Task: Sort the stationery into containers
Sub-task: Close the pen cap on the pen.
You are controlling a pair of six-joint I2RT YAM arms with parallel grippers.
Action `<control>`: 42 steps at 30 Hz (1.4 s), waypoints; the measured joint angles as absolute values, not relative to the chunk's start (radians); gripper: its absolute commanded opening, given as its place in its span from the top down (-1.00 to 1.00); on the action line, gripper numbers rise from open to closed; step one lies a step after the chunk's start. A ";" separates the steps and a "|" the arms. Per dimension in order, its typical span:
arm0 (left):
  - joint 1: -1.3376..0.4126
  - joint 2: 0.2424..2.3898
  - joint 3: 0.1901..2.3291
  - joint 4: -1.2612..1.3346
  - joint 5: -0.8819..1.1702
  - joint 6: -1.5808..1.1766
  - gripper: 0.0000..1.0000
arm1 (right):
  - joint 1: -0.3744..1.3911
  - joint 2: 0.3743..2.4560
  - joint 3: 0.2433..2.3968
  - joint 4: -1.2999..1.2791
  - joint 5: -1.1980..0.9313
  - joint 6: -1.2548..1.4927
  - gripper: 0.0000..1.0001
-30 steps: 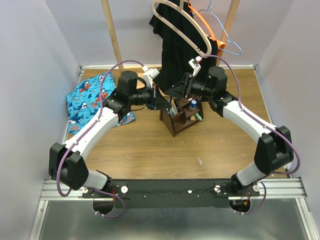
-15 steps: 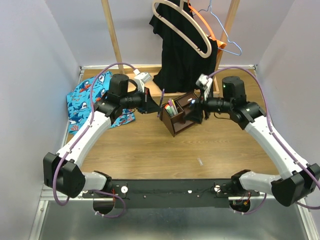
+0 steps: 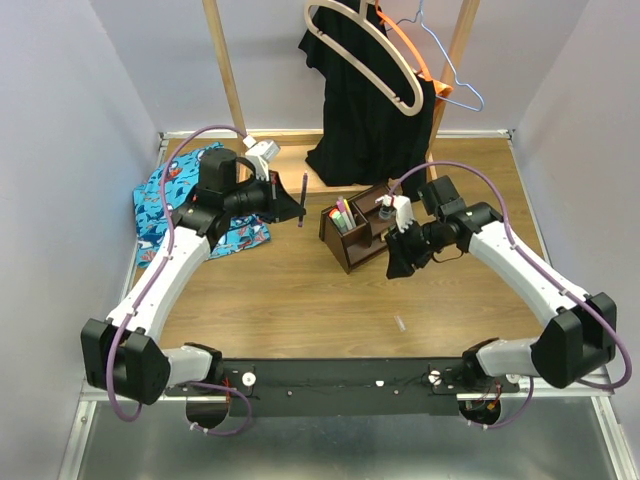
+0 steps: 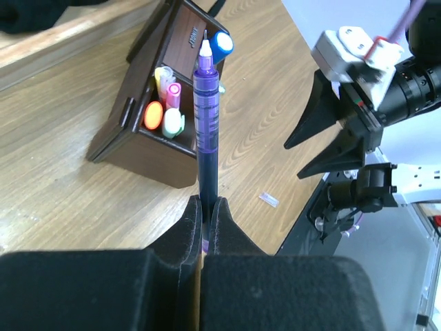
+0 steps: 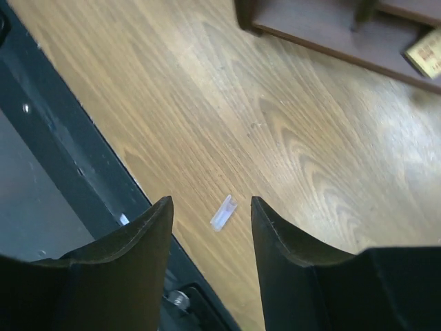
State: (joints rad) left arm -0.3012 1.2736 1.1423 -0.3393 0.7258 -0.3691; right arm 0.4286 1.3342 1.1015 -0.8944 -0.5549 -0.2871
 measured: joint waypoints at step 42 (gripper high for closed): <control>-0.237 1.182 1.053 -0.278 0.723 -0.472 1.00 | 0.505 1.507 0.830 -0.851 -0.575 0.281 0.99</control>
State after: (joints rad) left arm -0.2375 1.1824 1.0531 -0.2775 0.7231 -0.4721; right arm 0.5053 1.5074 0.8303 -0.8509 -0.5755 0.2813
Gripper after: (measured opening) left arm 0.024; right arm 0.010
